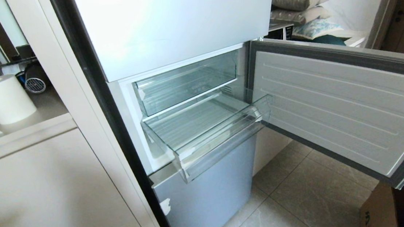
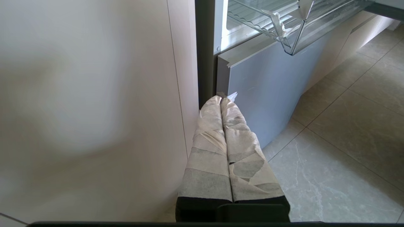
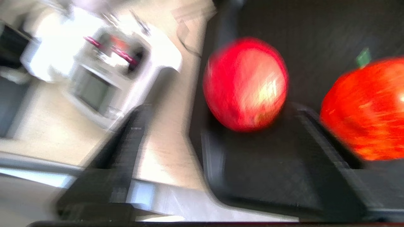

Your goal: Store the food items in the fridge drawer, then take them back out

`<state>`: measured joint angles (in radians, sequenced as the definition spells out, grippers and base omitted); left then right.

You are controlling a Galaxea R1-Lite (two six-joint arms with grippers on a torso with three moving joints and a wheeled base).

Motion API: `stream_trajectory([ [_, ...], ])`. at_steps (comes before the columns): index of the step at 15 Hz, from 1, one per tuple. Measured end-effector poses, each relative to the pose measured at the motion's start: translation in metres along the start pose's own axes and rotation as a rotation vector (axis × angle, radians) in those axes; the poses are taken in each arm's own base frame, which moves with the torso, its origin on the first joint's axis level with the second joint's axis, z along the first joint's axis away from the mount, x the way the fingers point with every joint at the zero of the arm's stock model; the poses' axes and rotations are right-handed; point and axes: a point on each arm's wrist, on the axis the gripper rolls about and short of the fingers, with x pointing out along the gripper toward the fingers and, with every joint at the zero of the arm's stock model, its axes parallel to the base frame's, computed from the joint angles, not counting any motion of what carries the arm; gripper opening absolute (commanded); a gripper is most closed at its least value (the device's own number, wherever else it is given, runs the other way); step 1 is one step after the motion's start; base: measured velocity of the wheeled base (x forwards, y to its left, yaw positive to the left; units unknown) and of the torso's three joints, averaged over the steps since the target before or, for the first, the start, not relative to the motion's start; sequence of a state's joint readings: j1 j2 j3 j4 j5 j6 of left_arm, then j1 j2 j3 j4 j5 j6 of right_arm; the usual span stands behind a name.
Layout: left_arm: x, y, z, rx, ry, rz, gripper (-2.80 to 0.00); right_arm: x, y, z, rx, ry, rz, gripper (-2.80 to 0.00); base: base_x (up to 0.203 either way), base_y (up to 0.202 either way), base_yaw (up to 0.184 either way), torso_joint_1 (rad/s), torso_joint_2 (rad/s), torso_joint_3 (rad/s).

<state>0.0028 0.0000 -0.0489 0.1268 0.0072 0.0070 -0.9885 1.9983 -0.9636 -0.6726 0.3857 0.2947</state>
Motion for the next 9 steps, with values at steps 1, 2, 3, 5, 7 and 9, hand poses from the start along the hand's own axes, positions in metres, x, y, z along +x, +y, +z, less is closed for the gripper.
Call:
stream_trajectory([
  [1,0.000,0.000,0.000,0.000,0.000,0.000,-2.80,-0.016,0.008,0.009,0.005,-0.034,0.007,-2.80,0.000,0.000,0.000,0.000,0.00,0.000],
  [2,0.000,0.000,0.000,0.000,0.000,0.000,-2.80,-0.037,0.017,0.017,0.007,-0.070,0.017,-2.80,0.000,0.000,0.000,0.000,0.00,0.000],
  [3,0.000,0.000,0.000,0.001,0.000,0.000,-2.80,-0.059,0.028,0.023,0.012,-0.105,0.027,-2.80,0.000,0.000,0.000,0.000,0.00,0.000],
  [5,0.000,0.000,0.000,0.000,0.000,0.000,-2.80,-0.108,0.050,0.028,0.008,-0.176,0.050,-2.80,0.000,0.000,0.000,0.000,0.00,0.000],
  [7,0.000,0.000,0.000,0.000,0.000,0.000,-2.80,-0.157,0.071,0.024,-0.015,-0.240,0.079,-2.80,0.000,0.000,0.000,0.000,0.00,0.000],
  [9,0.000,0.000,0.000,0.000,0.000,0.000,-2.80,-0.199,0.089,0.004,-0.080,-0.259,0.113,-2.80,0.000,0.000,0.000,0.000,0.00,0.000],
])
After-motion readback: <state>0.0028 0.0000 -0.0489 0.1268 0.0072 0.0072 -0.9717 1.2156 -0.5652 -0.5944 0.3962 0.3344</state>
